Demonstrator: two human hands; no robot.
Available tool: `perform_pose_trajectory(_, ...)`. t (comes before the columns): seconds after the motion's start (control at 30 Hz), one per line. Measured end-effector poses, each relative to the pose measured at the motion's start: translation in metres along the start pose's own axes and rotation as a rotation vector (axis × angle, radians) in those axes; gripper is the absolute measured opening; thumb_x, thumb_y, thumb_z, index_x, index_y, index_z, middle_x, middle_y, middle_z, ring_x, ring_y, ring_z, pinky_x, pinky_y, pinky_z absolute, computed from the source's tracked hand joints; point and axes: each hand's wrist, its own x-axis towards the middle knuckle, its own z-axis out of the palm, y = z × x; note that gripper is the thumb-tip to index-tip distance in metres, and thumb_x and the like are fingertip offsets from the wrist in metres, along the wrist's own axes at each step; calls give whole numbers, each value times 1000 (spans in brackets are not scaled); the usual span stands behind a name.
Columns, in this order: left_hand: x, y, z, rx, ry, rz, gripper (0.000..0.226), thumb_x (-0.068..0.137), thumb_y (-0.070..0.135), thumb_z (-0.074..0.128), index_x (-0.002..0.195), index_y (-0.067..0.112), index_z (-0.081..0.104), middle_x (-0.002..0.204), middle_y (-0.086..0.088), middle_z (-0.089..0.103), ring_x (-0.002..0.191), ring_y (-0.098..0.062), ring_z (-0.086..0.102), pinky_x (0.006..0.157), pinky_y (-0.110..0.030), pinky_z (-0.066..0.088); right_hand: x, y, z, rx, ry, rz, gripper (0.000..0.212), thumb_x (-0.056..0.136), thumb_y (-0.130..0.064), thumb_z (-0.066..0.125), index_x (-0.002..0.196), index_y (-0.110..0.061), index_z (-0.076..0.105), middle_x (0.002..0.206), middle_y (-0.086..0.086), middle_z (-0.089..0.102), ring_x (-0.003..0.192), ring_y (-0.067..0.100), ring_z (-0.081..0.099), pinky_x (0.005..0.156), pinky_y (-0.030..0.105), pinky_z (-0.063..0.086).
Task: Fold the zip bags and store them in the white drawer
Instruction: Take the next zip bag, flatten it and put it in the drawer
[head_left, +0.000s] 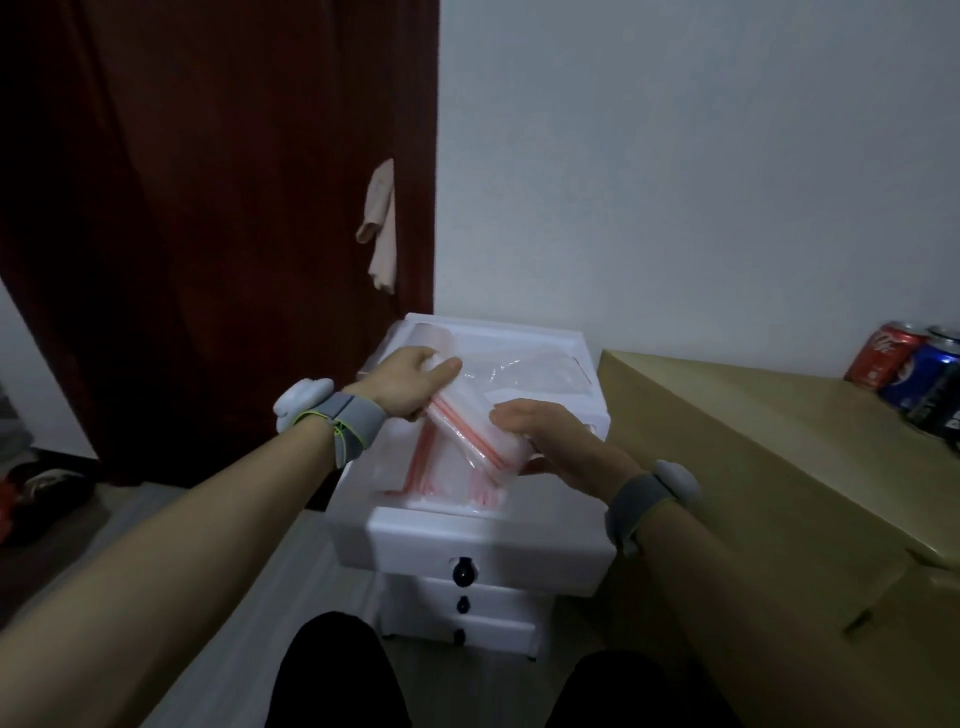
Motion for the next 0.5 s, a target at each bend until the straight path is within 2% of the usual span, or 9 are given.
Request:
perform_pose_trajectory(0.1, -6, -14, 0, 59, 19, -22, 35, 95, 42, 59, 96, 8, 57, 56, -10, 50, 40, -21, 43, 36, -21, 34, 4, 3, 10, -51, -47, 27, 21, 76, -16, 73, 95, -9, 67, 89, 9, 62, 78, 23, 63, 68, 33, 56)
perform_pose_trajectory(0.17, -7, -24, 3, 73, 21, -58, 34, 93, 43, 60, 96, 9, 56, 56, -7, 51, 42, -21, 44, 38, -22, 35, 6, 7, 12, -107, -51, 51, 8, 79, -12, 71, 84, -11, 65, 86, 11, 58, 77, 24, 61, 70, 36, 54)
perform_pose_trajectory(0.2, -7, -30, 5, 63, 14, -80, 34, 93, 41, 62, 98, 8, 55, 57, -7, 51, 42, -21, 44, 38, -22, 36, 7, 9, 12, -145, -43, 68, 4, 84, -9, 68, 87, -10, 66, 88, 12, 59, 80, 26, 61, 71, 38, 55)
perform_pose_trajectory(0.27, -8, -41, 6, 51, -9, -121, 31, 93, 35, 64, 102, 7, 54, 65, -8, 55, 45, -20, 48, 38, -23, 39, 10, 13, 9, -242, -20, 114, 15, 89, -8, 64, 102, -2, 68, 96, 16, 62, 87, 31, 64, 78, 42, 58)
perform_pose_trajectory(0.33, -7, -49, 7, 97, -1, -139, 26, 92, 31, 65, 105, 11, 56, 82, -7, 63, 54, -20, 57, 43, -24, 45, 12, 17, 2, -347, 19, 180, 23, 92, -10, 63, 111, 0, 66, 107, 21, 66, 95, 36, 67, 86, 46, 59)
perform_pose_trajectory(0.4, -5, -52, 6, 288, 79, -60, 22, 90, 32, 63, 104, 17, 59, 100, -4, 65, 80, -22, 65, 62, -27, 52, 12, 22, -6, -439, 69, 239, 24, 92, -11, 61, 113, 0, 65, 111, 23, 67, 92, 33, 68, 85, 45, 59)
perform_pose_trajectory(0.47, -1, -53, 6, 510, 149, 59, 27, 88, 32, 60, 111, 20, 58, 115, -5, 59, 105, -24, 60, 88, -35, 50, 17, 29, -11, -527, 141, 299, 23, 92, -9, 58, 111, 1, 65, 104, 21, 68, 80, 27, 67, 73, 38, 61)
perform_pose_trajectory(0.5, 1, -53, 7, 604, 157, 113, 32, 87, 31, 59, 117, 21, 56, 122, -5, 54, 112, -26, 55, 94, -39, 47, 21, 32, -12, -554, 188, 323, 23, 91, -8, 56, 111, 1, 64, 99, 18, 66, 75, 24, 65, 66, 36, 61)
